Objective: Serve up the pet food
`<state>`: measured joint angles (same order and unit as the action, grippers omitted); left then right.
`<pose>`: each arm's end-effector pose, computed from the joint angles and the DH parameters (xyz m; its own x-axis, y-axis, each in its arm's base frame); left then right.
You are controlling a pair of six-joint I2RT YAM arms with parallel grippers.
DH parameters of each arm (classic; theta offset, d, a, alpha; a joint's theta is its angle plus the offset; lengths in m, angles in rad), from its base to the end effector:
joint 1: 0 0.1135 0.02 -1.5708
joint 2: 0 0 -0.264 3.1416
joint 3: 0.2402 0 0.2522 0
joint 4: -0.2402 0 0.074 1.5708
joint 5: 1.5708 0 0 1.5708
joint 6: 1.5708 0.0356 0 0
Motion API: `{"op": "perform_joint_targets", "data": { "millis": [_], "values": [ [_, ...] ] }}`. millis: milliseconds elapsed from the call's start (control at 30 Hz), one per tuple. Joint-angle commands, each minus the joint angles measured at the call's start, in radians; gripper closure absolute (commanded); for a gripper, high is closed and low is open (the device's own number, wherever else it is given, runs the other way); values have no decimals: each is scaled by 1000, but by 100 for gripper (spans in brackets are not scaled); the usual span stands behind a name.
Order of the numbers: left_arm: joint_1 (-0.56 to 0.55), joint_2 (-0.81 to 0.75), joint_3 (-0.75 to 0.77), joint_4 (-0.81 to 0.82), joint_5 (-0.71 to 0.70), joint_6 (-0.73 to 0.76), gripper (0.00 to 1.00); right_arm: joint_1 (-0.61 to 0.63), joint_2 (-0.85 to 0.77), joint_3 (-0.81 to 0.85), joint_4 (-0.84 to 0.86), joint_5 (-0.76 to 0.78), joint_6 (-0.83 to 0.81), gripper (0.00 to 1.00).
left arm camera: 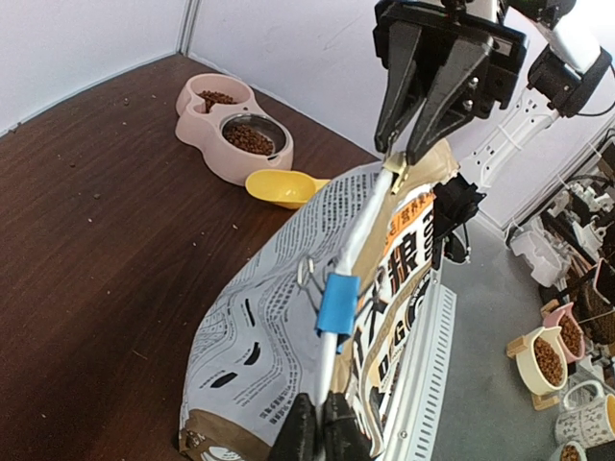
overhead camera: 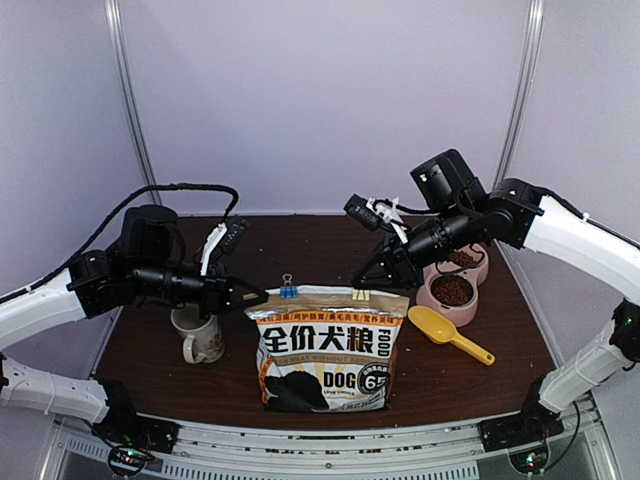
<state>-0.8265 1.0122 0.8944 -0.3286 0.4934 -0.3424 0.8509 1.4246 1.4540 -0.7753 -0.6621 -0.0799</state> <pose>0.1403 -0.1772 0.3227 -0.5902 0.2043 -0.7810 0.7847 0.3726 -0.4954 0.1811 0.2397 0.3726 -0.3749 -0.5230 -0.7654 -0.9236 0.1392 0.3573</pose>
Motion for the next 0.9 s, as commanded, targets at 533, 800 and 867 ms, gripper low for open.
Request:
{"op": "perform_joint_targets", "data": {
  "millis": [533, 800, 867],
  "values": [
    [41, 148, 363, -201, -285, 127, 9, -37, -120, -42, 179, 290, 264, 2],
    [358, 216, 291, -60, -271, 76, 8, -239, -133, -226, 336, 395, 440, 2],
    [460, 224, 230, 1, -243, 52, 8, -317, -141, -285, 369, 423, 458, 2]
  ]
}}
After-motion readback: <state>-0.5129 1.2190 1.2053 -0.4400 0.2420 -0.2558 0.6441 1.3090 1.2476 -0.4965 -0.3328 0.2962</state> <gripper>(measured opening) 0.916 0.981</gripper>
